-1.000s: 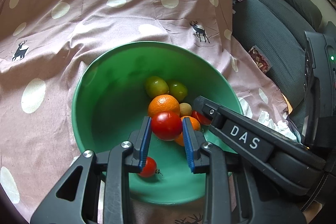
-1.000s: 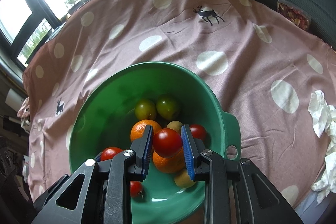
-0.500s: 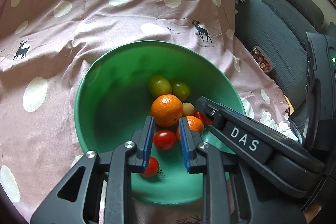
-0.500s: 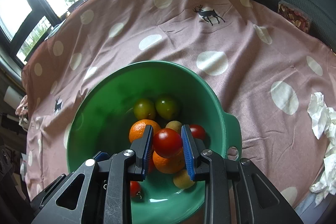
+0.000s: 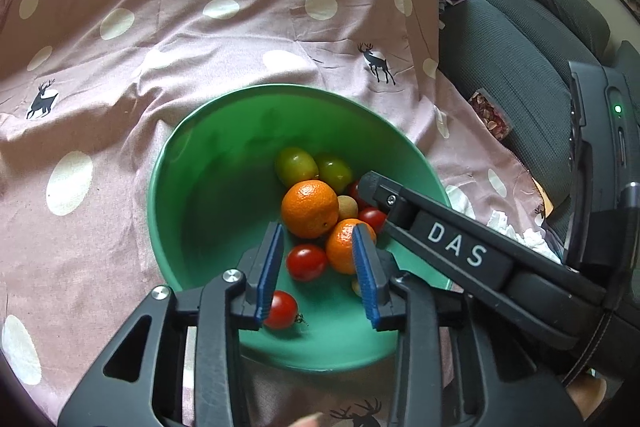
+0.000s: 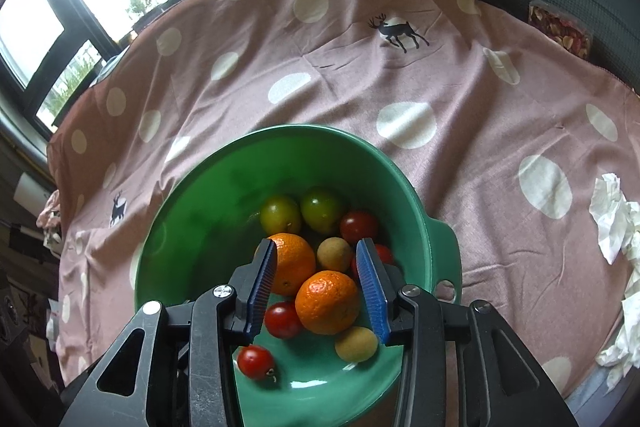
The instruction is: Organize fruits
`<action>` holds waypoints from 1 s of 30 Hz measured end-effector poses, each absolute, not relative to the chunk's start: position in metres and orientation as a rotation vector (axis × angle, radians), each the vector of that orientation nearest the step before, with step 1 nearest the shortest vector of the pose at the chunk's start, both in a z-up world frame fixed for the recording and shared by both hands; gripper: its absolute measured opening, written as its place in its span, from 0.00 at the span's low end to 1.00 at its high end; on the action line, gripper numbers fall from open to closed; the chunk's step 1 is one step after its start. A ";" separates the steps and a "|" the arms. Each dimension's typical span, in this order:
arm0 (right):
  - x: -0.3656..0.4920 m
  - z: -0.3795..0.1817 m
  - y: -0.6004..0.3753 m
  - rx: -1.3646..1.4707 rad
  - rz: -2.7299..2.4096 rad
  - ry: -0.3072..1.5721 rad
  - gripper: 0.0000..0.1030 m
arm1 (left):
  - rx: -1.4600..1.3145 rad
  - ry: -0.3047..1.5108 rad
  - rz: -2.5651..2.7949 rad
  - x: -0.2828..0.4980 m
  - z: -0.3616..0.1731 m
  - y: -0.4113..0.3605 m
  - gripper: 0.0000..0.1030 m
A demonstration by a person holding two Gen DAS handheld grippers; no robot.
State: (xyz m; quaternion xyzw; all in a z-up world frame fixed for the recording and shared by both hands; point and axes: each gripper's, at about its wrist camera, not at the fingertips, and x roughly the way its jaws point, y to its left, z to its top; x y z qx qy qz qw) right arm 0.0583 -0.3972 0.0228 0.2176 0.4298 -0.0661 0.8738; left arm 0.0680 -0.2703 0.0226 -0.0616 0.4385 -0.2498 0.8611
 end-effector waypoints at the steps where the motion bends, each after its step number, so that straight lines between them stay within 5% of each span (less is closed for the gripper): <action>1: 0.058 0.024 -0.397 0.454 -0.140 0.892 0.42 | -0.120 0.908 -0.520 0.066 0.026 -0.270 0.39; 15: 0.041 0.049 -0.398 0.451 -0.121 0.782 0.69 | -0.047 0.781 -0.462 0.039 0.063 -0.258 0.59; 30: 0.037 0.053 -0.399 0.434 -0.135 0.776 0.69 | -0.059 0.763 -0.431 0.032 0.069 -0.250 0.60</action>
